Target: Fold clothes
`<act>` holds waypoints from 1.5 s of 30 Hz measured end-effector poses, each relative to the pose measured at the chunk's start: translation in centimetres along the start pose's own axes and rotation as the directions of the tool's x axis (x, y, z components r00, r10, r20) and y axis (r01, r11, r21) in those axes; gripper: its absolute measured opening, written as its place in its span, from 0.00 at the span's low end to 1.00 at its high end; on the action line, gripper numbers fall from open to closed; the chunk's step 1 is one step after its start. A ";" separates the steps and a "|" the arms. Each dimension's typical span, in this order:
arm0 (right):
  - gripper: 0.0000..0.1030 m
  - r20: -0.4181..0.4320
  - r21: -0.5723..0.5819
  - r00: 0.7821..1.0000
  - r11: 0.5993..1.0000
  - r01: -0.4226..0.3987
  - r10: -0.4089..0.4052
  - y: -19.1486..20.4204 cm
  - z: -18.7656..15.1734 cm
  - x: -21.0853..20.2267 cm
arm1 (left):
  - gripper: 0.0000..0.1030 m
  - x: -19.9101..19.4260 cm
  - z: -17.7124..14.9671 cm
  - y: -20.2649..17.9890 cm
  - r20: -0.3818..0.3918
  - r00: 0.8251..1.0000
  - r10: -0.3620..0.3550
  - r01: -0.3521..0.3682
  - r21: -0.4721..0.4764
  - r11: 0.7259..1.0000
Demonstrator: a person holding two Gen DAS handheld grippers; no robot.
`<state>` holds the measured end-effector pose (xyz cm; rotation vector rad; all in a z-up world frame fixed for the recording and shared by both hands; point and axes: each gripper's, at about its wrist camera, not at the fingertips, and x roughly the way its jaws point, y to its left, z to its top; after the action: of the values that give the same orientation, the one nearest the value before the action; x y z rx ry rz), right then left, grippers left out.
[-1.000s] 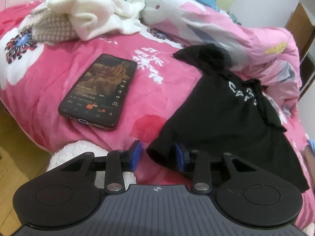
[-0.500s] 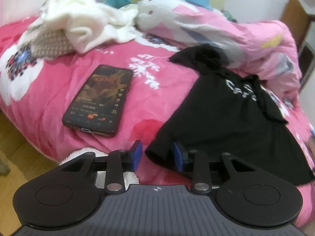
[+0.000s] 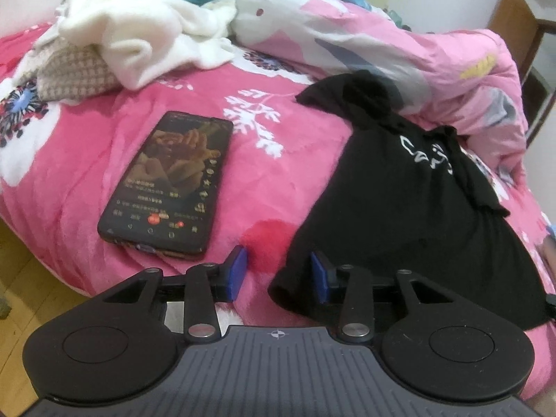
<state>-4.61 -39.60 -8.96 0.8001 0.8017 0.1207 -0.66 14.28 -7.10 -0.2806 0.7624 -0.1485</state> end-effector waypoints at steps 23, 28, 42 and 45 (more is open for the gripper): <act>0.04 0.148 0.168 0.986 0.980 -0.104 0.079 -0.8 -3.3 -9.8 | 0.02 -2.9 0.7 2.4 -0.159 0.962 -0.222 0.173 -0.274 0.946; 0.04 0.175 0.177 0.981 0.978 -0.110 0.079 -1.4 -4.2 -10.8 | 0.02 -3.7 0.5 2.1 -0.162 0.963 -0.214 0.173 -0.232 0.957; 0.04 0.070 0.190 0.997 0.981 -0.049 0.036 -2.6 -7.0 -10.0 | 0.02 -4.1 -0.9 2.0 -0.236 0.971 -0.041 0.029 -0.058 0.998; 0.08 0.009 0.181 0.999 0.983 0.041 -0.043 -3.3 -7.7 -9.2 | 0.07 -3.3 -1.6 1.7 -0.281 0.960 -0.016 0.016 0.000 1.000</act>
<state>-16.97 -40.89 -9.04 0.9540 0.8253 0.0050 -4.08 16.40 -6.53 -0.2661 1.0423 -0.2077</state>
